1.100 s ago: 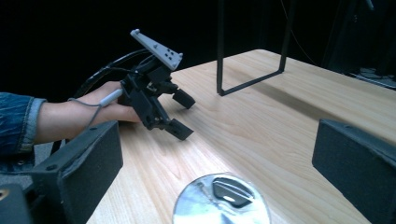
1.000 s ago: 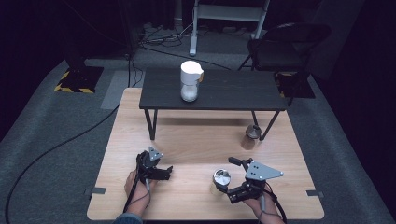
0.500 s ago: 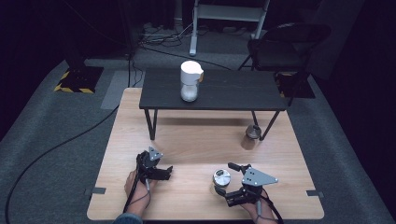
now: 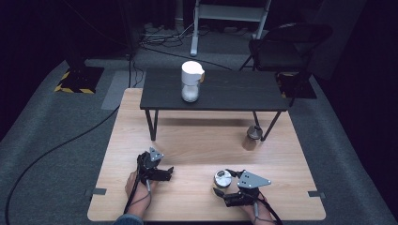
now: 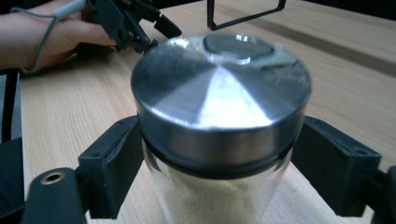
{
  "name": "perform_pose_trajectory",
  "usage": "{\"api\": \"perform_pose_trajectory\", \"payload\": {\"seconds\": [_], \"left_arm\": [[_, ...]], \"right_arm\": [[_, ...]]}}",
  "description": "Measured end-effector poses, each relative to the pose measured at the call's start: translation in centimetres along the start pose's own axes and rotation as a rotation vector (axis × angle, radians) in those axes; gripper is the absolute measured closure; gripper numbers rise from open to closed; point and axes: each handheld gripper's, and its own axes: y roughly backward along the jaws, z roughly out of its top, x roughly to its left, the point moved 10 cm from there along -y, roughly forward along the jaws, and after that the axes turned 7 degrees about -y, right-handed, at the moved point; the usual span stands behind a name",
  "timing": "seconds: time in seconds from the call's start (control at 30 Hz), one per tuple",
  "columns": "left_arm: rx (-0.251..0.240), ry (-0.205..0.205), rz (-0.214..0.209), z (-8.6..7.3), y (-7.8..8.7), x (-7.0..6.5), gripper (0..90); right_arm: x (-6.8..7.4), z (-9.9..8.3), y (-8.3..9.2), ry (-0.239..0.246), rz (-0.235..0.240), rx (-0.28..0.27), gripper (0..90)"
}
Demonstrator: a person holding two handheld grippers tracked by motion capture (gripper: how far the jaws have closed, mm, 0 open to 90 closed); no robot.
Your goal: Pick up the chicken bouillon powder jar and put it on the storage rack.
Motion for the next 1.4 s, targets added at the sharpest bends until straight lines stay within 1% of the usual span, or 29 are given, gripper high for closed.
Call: {"api": "perform_pose_trajectory", "payload": {"seconds": [0.13, 0.2, 0.27, 0.43, 0.53, 0.7, 0.83, 0.9, 1.17, 1.4], "left_arm": [[0.000, 0.000, 0.000, 0.0, 0.0, 0.0, 4.8], [0.000, 0.001, 0.000, 0.0, 0.0, 0.0, 4.8], [0.001, 0.003, 0.001, 0.0, 0.0, 0.0, 4.6], [0.002, 0.003, 0.002, 0.0, 0.0, 0.0, 4.2], [0.002, 0.003, 0.003, 0.0, 0.0, 0.0, 4.2], [0.002, 0.006, 0.006, 0.0, 0.0, -0.1, 4.1], [0.002, 0.015, 0.010, 0.0, -0.1, -0.1, 3.4], [0.000, 0.012, 0.012, 0.0, -0.1, -0.1, 3.3], [0.001, 0.016, 0.015, 0.0, -0.1, -0.1, 3.1], [0.002, 0.017, 0.016, 0.0, -0.1, -0.1, 2.9]], "right_arm": [[-0.2, -0.4, -0.3, -0.002, -0.002, 0.020, 24.2], [-0.3, -0.4, -0.4, -0.003, 0.018, 0.023, 29.3], [-0.1, -0.3, -0.3, 0.023, 0.012, 0.025, 29.8], [-0.4, 0.1, -0.3, 0.013, 0.029, 0.040, 30.1], [-0.4, 0.5, -0.2, 0.019, 0.035, 0.030, 30.1], [-0.4, 1.9, 0.3, 0.026, 0.036, 0.014, 30.2], [-0.8, 3.0, 0.8, 0.015, 0.026, 0.002, 30.2], [-1.0, 3.5, 1.0, 0.007, 0.020, 0.002, 30.1], [-2.8, 6.3, 2.5, -0.005, -0.023, -0.010, 30.1], [-4.2, 9.7, 3.9, -0.021, -0.059, -0.056, 30.2]]}}
